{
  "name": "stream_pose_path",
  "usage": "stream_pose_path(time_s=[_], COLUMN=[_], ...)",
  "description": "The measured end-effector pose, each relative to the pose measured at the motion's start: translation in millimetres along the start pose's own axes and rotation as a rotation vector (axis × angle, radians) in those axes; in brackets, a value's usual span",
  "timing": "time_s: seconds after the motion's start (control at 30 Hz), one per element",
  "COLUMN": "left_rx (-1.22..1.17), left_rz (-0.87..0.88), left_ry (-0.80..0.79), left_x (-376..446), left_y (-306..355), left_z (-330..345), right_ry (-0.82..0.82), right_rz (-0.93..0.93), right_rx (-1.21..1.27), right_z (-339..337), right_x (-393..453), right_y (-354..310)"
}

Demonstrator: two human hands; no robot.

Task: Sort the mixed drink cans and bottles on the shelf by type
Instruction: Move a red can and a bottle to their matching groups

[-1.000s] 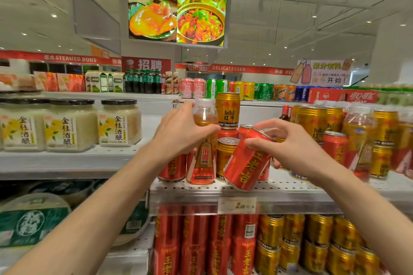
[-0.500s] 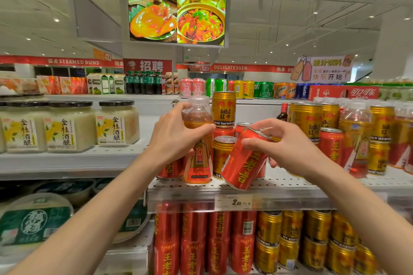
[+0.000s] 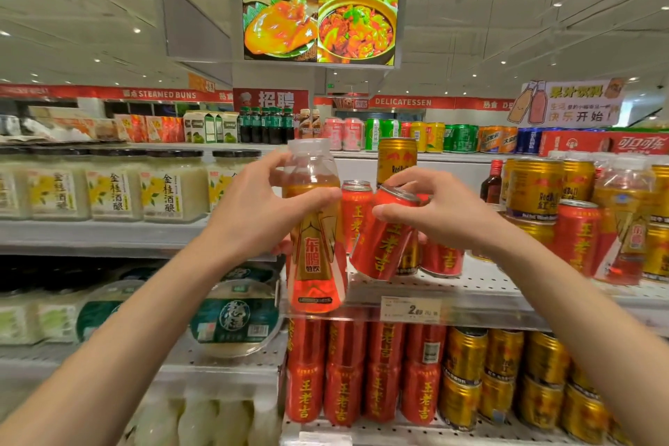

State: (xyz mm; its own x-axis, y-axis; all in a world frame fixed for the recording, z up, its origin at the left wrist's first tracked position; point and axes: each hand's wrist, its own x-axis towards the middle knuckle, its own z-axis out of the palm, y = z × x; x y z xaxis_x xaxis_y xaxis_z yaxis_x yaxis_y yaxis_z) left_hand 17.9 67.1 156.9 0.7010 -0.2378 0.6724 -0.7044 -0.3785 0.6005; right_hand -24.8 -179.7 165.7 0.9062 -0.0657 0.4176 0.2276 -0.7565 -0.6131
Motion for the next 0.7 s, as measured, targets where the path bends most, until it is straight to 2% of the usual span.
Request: stream_pose_path(time_s=[0.3, 0.7], left_rx=[0.055, 0.048], left_rz=[0.000, -0.015], left_ry=[0.006, -0.030], left_x=[-10, -10], left_y=[-14, -21], left_z=[-14, -8], right_ry=[-0.053, 0.023], right_rz=[-0.093, -0.164], right_rx=[-0.241, -0.415], right_z=[32, 45], right_x=[33, 48], right_y=[-14, -13])
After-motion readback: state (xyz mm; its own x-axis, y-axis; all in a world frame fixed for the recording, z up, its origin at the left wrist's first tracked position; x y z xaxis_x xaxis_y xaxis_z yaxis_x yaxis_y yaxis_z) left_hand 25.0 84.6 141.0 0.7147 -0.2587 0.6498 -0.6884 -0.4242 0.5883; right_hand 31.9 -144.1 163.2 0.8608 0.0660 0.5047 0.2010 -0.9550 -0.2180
